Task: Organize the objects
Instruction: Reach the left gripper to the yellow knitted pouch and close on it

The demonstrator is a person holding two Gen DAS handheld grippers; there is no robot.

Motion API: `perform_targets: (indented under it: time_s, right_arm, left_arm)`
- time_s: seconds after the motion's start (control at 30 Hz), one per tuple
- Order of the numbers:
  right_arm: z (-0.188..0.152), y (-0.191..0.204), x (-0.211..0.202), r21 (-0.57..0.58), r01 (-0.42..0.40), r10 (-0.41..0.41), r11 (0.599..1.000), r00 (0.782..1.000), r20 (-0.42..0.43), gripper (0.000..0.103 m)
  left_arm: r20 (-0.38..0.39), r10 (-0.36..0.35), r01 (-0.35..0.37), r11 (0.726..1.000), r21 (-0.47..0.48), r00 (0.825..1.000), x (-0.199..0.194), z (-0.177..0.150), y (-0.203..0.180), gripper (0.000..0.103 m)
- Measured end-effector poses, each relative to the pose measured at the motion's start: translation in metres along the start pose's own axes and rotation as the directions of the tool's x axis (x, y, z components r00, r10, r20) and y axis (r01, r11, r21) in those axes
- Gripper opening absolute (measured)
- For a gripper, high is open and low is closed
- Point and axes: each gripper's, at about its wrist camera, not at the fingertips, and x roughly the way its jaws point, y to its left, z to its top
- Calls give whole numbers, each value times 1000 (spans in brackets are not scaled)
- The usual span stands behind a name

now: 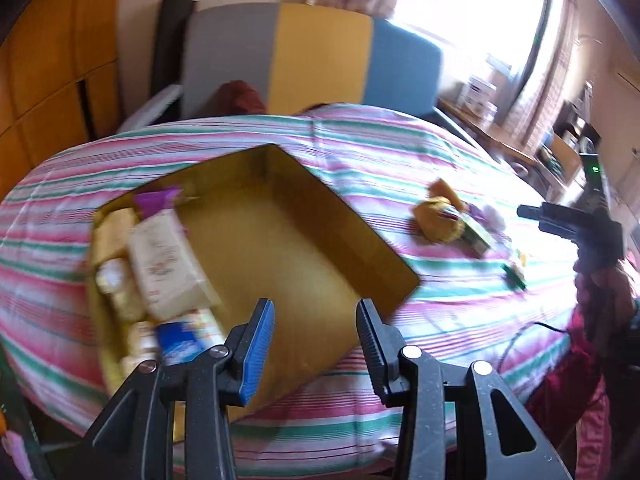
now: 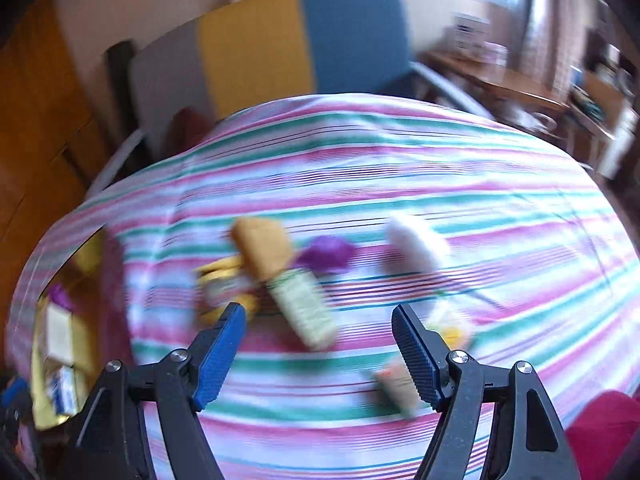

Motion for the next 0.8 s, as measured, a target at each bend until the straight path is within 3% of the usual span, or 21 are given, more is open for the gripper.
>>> perform_targets:
  time_s: [0.13, 0.23, 0.43, 0.6, 0.67, 0.73, 0.8]
  right_arm:
    - [0, -65, 11, 200, 70, -73, 977, 997, 5, 76]
    - [0, -94, 15, 353, -3, 4, 936, 1000, -3, 76]
    - [1, -99, 18, 375, -25, 33, 927, 999, -16, 76]
    - [-3, -95, 17, 383, -47, 57, 923, 998, -13, 77]
    - [-4, -95, 18, 386, -53, 66, 921, 998, -19, 77]
    - [-4, -95, 20, 386, -59, 74, 921, 997, -25, 77]
    - [-5, -94, 21, 380, -63, 80, 923, 996, -30, 77]
  left_arm:
    - [-34, -60, 62, 996, 69, 998, 13, 7, -38, 43]
    - [-67, -100, 106, 990, 89, 993, 25, 14, -62, 43]
    - [-129, -180, 194, 976, 98, 975, 54, 32, -105, 43]
    - [-173, -186, 204, 974, 98, 967, 88, 55, -129, 43]
    - [-194, -199, 216, 974, 68, 961, 105, 65, -136, 49]
    - [-212, -199, 215, 975, 53, 957, 121, 73, -141, 62]
    - [-222, -205, 217, 976, 32, 953, 139, 81, -145, 63]
